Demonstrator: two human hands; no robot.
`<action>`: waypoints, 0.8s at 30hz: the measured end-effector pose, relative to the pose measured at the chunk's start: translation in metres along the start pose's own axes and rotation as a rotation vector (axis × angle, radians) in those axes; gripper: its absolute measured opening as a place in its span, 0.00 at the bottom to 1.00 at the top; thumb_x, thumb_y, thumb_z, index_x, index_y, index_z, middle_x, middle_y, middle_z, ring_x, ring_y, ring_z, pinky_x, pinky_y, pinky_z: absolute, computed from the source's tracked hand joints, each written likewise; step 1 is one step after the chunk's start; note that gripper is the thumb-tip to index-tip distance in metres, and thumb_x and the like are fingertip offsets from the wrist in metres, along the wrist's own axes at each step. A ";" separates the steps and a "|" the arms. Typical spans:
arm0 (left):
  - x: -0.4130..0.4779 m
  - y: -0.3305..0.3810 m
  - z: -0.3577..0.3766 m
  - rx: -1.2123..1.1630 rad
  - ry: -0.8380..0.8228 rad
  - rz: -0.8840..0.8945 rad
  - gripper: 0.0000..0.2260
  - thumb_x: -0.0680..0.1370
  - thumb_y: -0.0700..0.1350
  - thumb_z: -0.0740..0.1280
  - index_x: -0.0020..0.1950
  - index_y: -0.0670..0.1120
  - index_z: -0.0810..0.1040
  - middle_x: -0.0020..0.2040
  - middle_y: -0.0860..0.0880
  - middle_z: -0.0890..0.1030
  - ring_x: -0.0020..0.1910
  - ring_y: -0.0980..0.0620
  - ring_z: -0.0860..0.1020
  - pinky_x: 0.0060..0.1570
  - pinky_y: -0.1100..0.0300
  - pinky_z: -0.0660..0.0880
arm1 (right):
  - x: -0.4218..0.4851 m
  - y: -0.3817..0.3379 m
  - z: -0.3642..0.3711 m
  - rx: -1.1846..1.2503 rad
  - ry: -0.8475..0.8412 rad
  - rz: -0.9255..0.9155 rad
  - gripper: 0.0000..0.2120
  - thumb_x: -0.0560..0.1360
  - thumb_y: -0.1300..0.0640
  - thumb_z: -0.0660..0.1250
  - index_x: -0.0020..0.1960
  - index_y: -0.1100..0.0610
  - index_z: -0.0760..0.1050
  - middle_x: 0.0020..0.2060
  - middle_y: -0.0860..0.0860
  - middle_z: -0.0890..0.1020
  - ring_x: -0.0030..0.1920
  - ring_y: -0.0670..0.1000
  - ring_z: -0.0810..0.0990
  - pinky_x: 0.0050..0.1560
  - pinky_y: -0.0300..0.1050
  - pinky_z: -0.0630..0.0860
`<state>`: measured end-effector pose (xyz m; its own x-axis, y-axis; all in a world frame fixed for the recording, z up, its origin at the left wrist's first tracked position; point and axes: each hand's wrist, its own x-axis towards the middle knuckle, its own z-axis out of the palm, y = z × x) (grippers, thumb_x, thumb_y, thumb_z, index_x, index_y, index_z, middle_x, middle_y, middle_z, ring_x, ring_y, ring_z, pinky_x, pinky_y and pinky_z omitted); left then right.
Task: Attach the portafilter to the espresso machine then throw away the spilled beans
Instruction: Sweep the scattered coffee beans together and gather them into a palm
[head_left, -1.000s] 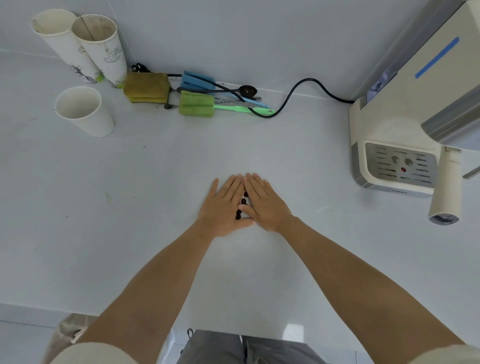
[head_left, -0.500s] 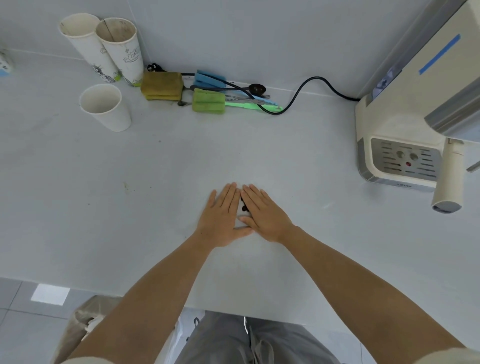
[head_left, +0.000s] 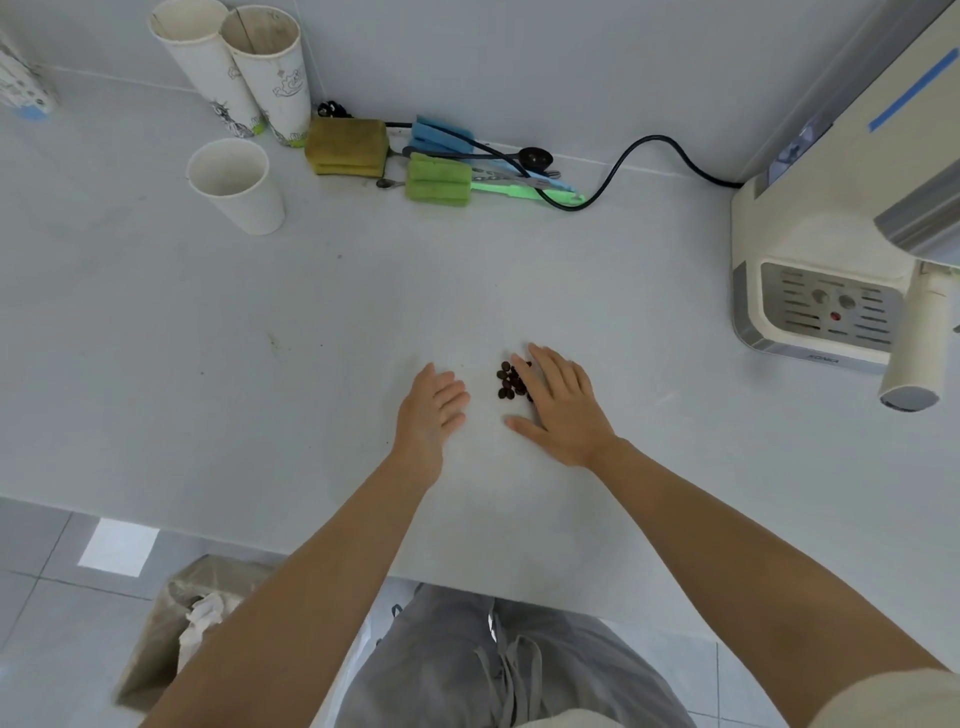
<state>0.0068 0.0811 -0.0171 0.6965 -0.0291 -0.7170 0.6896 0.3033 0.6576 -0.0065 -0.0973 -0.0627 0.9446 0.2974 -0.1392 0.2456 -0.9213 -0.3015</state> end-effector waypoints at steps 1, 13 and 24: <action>0.000 0.000 -0.003 -0.075 -0.032 -0.063 0.23 0.79 0.54 0.52 0.64 0.39 0.70 0.65 0.41 0.73 0.60 0.47 0.74 0.57 0.57 0.70 | 0.004 -0.001 0.001 -0.007 0.009 -0.026 0.33 0.76 0.39 0.53 0.74 0.53 0.48 0.75 0.57 0.53 0.74 0.57 0.50 0.72 0.54 0.47; -0.003 0.002 -0.012 -0.358 -0.200 -0.250 0.30 0.78 0.57 0.48 0.67 0.34 0.65 0.69 0.37 0.68 0.68 0.42 0.68 0.60 0.52 0.67 | 0.045 -0.013 -0.004 -0.022 0.369 -0.195 0.04 0.69 0.65 0.70 0.40 0.66 0.77 0.39 0.62 0.81 0.38 0.62 0.79 0.38 0.51 0.76; 0.003 -0.003 -0.004 -0.391 -0.217 -0.287 0.29 0.78 0.56 0.49 0.66 0.34 0.65 0.69 0.36 0.68 0.67 0.41 0.68 0.59 0.52 0.69 | 0.044 -0.016 -0.013 -0.112 0.349 -0.118 0.20 0.57 0.62 0.80 0.19 0.58 0.69 0.15 0.52 0.72 0.17 0.50 0.71 0.17 0.32 0.62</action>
<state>0.0062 0.0835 -0.0223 0.5442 -0.3473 -0.7637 0.7619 0.5857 0.2765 0.0340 -0.0723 -0.0519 0.9208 0.3180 0.2258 0.3615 -0.9131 -0.1885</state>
